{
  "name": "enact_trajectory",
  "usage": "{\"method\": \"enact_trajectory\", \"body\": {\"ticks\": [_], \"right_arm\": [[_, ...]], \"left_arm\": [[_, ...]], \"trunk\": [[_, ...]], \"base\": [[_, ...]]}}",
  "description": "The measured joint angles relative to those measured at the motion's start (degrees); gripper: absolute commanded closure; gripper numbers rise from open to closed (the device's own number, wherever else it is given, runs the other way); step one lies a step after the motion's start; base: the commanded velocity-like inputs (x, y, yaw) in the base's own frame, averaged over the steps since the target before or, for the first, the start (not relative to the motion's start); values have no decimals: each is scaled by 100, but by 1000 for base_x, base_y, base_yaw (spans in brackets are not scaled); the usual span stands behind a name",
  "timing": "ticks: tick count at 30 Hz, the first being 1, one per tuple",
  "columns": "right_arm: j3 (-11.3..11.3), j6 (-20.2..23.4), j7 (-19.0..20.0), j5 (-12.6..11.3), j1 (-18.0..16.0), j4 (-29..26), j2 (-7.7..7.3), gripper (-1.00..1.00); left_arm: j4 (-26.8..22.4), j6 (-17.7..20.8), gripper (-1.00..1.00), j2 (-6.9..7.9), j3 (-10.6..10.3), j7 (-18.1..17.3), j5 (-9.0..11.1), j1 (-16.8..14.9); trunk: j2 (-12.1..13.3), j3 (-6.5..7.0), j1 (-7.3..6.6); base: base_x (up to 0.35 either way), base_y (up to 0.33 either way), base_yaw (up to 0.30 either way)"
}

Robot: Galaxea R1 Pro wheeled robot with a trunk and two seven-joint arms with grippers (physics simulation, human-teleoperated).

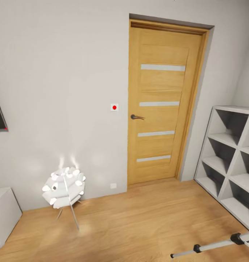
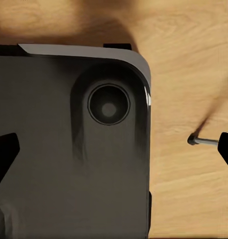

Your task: Attach the digital camera to the camera tripod in the bedroom.

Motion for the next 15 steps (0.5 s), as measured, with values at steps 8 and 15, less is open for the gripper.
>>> {"method": "enact_trajectory", "body": {"ticks": [8,15], "right_arm": [[0,4,1,0,0,0,0,-100],[0,4,2,0,0,0,0,-100]], "left_arm": [[-4,-2,-100,0,1,5,1,0],[-8,-3,-100,0,1,8,1,0]], "trunk": [[0,0,0],[0,0,0]], "base": [[0,0,-246],[0,0,-246]]}}
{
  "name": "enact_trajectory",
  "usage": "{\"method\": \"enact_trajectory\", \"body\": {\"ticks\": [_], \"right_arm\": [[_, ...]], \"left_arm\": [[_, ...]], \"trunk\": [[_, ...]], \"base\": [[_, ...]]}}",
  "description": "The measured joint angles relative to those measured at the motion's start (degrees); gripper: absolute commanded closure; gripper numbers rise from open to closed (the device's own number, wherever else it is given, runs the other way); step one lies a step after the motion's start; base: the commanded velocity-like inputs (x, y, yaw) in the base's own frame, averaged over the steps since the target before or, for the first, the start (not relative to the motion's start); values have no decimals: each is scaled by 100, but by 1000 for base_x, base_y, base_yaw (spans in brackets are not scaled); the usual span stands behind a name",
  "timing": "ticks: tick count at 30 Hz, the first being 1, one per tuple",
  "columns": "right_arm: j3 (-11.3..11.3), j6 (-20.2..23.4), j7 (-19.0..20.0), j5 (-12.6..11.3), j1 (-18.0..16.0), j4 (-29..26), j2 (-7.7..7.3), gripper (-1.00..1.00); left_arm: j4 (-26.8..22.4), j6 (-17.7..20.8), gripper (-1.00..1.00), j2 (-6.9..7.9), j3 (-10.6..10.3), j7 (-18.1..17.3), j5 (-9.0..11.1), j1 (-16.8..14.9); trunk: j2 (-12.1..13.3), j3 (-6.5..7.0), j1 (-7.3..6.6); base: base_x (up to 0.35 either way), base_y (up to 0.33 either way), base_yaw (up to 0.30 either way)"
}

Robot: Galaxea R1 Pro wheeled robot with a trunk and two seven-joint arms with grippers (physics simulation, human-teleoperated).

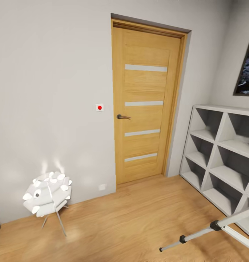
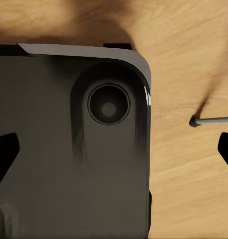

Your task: Attach the digital camera to the camera tripod in the bedroom.

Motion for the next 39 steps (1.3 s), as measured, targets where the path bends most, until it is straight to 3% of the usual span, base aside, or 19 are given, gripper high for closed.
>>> {"method": "enact_trajectory", "body": {"ticks": [16,39], "right_arm": [[17,-1,0,27,0,0,-4,-100],[24,12,0,33,2,0,-16,-100]], "left_arm": [[9,4,-100,0,-14,-7,-15,0],[7,1,-100,8,-14,0,-8,0]], "trunk": [[0,0,-2],[0,0,-2]], "base": [[175,-15,-78],[64,-30,-1]]}}
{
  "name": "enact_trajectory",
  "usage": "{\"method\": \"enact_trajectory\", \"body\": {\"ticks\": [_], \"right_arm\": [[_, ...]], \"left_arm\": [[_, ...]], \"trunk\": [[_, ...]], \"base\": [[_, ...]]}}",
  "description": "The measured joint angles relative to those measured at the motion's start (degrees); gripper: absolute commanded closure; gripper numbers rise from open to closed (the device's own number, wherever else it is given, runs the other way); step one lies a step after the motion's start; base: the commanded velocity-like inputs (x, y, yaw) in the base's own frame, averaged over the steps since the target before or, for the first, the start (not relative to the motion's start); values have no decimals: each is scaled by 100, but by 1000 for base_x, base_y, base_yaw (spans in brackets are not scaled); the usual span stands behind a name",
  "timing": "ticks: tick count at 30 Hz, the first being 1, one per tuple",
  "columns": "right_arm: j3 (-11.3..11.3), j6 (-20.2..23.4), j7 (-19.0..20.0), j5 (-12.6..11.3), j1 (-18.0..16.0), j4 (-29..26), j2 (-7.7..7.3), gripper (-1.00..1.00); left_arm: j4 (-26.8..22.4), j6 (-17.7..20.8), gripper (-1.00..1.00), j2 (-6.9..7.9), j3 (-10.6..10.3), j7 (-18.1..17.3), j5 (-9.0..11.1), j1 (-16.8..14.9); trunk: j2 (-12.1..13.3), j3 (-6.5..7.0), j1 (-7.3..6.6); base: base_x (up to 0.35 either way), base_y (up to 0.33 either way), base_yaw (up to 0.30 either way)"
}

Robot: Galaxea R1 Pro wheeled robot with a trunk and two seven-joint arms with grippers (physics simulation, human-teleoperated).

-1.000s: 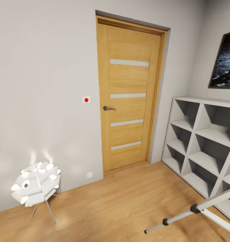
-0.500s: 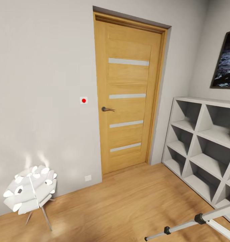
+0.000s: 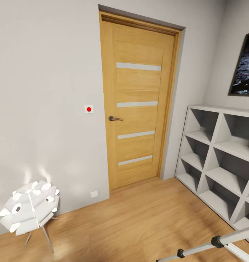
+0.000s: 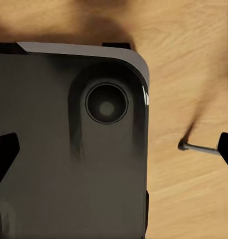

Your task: Attach the digital camera to the camera tripod in the bedroom.

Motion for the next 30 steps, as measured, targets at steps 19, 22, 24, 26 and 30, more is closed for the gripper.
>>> {"method": "enact_trajectory", "body": {"ticks": [19,22,24,26,30], "right_arm": [[8,6,0,3,-1,0,14,-100],[6,10,0,1,-1,0,16,-100],[7,11,0,0,-1,0,16,-100],[7,12,0,1,-1,0,16,-100],[8,13,0,0,-2,0,17,-100]], "left_arm": [[0,-2,-100,-7,4,0,0,0],[-3,-3,-100,-7,5,0,0,0],[-4,-3,-100,-8,6,0,0,0],[-5,-3,-100,-8,6,0,0,0],[-6,-3,-100,-8,7,0,0,0]], "trunk": [[0,0,1],[0,0,2],[0,0,2],[0,0,2],[0,0,2]], "base": [[191,-137,0],[23,-15,0],[13,-9,0],[8,-6,0],[4,-3,0]]}}
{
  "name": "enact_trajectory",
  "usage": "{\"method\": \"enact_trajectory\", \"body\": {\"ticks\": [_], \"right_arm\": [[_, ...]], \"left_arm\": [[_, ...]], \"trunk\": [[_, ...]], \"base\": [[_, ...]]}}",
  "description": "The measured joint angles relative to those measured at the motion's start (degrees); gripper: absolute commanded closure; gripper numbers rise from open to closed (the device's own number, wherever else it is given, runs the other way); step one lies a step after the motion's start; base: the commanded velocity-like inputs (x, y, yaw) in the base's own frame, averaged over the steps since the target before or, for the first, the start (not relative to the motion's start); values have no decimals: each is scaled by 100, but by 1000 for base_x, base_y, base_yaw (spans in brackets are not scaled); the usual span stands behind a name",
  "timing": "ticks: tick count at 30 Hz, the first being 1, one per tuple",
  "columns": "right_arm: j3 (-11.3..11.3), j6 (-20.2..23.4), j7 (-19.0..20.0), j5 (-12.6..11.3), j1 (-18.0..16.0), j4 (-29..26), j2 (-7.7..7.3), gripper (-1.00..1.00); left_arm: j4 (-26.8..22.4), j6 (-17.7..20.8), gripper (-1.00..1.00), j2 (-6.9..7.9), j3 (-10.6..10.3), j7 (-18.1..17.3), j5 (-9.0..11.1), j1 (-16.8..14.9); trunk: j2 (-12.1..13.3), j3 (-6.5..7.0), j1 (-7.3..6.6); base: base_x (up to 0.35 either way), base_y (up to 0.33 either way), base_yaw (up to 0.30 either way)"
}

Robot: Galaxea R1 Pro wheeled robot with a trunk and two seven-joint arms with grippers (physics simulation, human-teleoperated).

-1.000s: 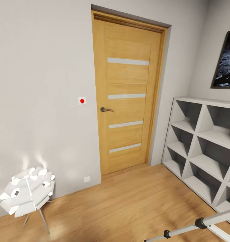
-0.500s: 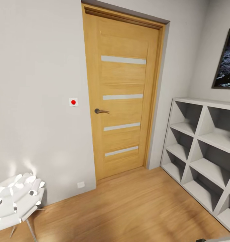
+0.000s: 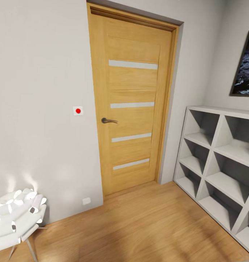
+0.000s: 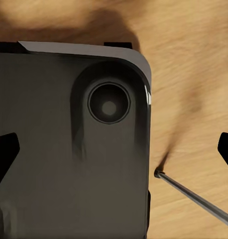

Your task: Attach the digital camera to the camera tripod in the bedroom.

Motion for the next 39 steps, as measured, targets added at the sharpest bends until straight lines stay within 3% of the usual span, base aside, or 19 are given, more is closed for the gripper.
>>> {"method": "enact_trajectory", "body": {"ticks": [29,39], "right_arm": [[24,-14,0,14,0,16,-33,-100],[24,-14,0,14,0,16,-35,-100]], "left_arm": [[-14,1,-100,-18,26,0,26,0],[-10,1,-100,-18,26,-4,25,0]], "trunk": [[0,0,0],[0,0,0]], "base": [[0,-1,0],[0,-154,0]]}}
